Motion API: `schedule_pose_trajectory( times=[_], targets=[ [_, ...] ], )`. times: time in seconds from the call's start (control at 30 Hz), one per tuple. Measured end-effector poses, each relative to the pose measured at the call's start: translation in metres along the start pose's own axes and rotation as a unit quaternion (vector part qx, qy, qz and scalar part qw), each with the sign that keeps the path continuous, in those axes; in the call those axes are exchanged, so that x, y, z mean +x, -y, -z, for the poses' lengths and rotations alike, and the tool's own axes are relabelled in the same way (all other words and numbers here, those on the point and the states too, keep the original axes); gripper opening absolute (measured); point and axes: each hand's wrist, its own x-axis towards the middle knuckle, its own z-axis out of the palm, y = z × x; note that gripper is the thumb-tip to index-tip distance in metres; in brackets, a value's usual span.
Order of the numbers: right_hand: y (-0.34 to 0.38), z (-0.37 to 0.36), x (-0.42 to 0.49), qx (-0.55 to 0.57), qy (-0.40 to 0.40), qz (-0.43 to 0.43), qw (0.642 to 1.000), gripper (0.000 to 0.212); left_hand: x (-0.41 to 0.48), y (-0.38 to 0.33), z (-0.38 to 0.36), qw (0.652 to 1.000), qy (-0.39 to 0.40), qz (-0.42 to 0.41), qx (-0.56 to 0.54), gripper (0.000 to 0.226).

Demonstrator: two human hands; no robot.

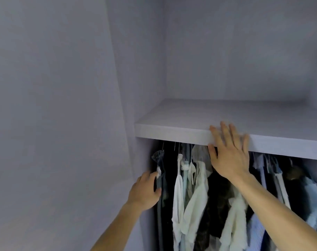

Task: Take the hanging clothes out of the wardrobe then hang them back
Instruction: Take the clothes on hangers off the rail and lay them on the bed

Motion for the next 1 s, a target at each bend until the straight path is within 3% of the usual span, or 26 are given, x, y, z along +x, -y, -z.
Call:
schedule_pose_trajectory(
  times=[0.2, 0.53, 0.83, 1.0],
  targets=[
    [-0.01, -0.036, 0.002, -0.049, -0.104, 0.029, 0.993, 0.067, 0.074, 0.005, -0.032, 0.988, 0.055, 0.043, -0.14, 0.072],
    [-0.012, -0.068, 0.009, -0.062, -0.209, 0.036, 0.975, 0.076, 0.152, 0.001, -0.041, 0.963, 0.028, 0.121, -0.24, 0.073],
    [-0.018, -0.09, 0.018, -0.114, -0.255, 0.038, 0.96, 0.091, 0.184, -0.007, -0.048, 0.977, -0.001, 0.134, -0.163, 0.056],
    [-0.021, -0.097, 0.022, -0.123, -0.276, 0.047, 0.952, 0.089, 0.199, -0.009, -0.053, 0.962, 0.002, 0.214, -0.169, 0.043]
  ],
)
